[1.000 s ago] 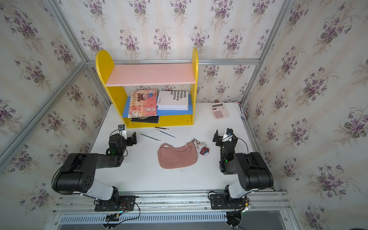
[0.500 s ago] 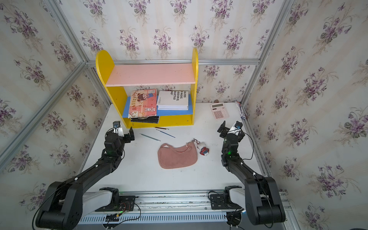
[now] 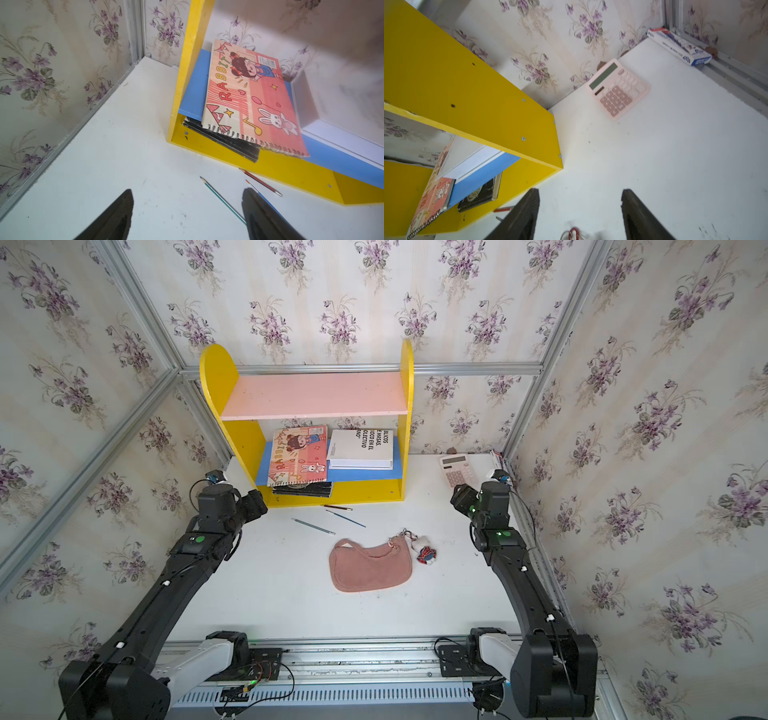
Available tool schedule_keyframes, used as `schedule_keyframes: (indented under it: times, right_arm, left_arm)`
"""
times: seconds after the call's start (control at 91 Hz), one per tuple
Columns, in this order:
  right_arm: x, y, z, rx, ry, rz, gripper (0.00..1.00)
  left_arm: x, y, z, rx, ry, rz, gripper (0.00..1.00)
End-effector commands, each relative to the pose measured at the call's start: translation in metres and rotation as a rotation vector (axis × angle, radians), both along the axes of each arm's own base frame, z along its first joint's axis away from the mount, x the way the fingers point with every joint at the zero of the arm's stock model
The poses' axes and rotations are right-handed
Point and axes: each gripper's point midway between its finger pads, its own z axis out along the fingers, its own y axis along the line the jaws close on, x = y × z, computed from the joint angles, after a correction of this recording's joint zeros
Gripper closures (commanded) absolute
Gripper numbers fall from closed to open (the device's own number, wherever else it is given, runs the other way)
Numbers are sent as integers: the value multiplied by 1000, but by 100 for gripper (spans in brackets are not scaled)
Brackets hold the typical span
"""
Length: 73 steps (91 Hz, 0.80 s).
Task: Remove the decoration from the bag
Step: Pick up the bag from the center of the board.
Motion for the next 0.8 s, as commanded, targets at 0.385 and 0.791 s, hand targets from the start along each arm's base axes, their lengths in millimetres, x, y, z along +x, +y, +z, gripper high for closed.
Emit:
schedule_keyframes:
  times: [0.385, 0.791]
  right_arm:
    - [-34, 124, -24, -131, 148, 353, 24]
    - [-68, 168, -93, -67, 339, 526, 65]
  left_arm:
    - [-32, -92, -18, -57, 106, -275, 31]
    - [-59, -170, -93, -243, 391, -436, 35]
